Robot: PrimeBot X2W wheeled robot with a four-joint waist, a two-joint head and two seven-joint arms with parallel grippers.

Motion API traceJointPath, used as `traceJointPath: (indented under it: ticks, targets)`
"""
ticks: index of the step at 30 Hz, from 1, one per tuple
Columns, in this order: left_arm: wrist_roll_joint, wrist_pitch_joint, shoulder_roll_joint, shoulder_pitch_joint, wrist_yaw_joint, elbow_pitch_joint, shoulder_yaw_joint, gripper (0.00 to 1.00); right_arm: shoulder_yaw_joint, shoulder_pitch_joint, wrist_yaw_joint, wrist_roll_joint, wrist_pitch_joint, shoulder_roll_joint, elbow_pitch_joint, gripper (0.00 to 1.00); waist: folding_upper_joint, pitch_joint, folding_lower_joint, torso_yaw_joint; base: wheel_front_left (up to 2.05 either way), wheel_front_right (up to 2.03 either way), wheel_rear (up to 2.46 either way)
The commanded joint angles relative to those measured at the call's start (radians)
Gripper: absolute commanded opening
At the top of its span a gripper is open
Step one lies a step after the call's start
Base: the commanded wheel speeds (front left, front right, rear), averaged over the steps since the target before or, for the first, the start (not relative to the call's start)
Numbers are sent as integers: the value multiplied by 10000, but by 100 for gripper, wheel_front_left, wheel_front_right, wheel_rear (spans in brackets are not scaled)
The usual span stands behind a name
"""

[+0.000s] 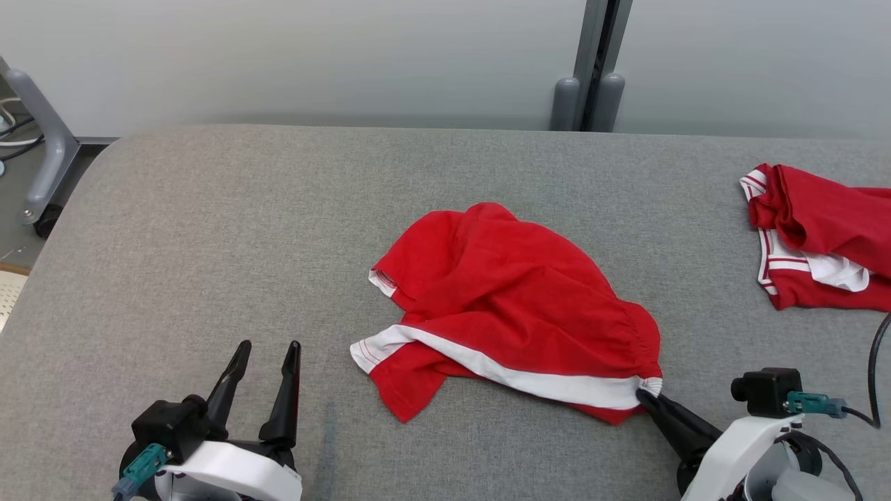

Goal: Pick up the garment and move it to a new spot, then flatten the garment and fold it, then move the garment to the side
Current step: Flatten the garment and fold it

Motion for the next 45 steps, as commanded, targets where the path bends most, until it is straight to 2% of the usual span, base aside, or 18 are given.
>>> traceJointPath:
  ticks: [1,7,13,17,22,28,32,36,41,45]
  targets:
    - [-68,-3,17,-174,-21,50,-21,100,-92,103,5,-12,-63,-30,90,100,-1,-41,0,-31,0,0,0]
    - [-100,-3,65,-190,-24,136,-58,100,-371,132,5,-99,-62,69,88,100,-1,-130,0,-83,0,0,0]
    - [-107,-3,175,-112,-18,145,-42,100,-1342,331,5,-460,-62,-137,-534,100,-1,-244,0,-172,0,0,0]
    - [-102,-3,295,-60,42,42,40,100,-2835,656,6,-783,-64,-4,-1464,100,-1,-325,0,-238,0,0,0]
    - [-158,-3,464,-1,142,-165,252,100,-4921,1301,6,-2318,-65,294,-2727,100,-1,-434,0,-385,0,0,0]
    - [-161,-3,702,-4,305,-609,531,100,-6985,2140,6,-4277,-64,1114,-3494,100,-1,-534,0,-441,0,0,0]
    - [31,-3,915,59,468,-978,704,100,-8402,2623,6,-5429,-64,1991,-3867,100,-1,-561,0,-420,0,0,0]
    - [43,-3,856,281,621,-1360,801,100,-9474,2995,6,-6676,-64,2873,-4150,100,-1,-598,0,-382,0,0,0]
    - [131,-3,683,473,688,-1512,766,100,-10189,3669,6,-7959,-65,3907,-3819,100,-1,-593,0,-226,0,0,0]
    - [290,-3,534,676,776,-1479,770,100,-10005,3864,6,-8588,-65,4200,-3410,100,-1,-515,0,-220,0,0,0]
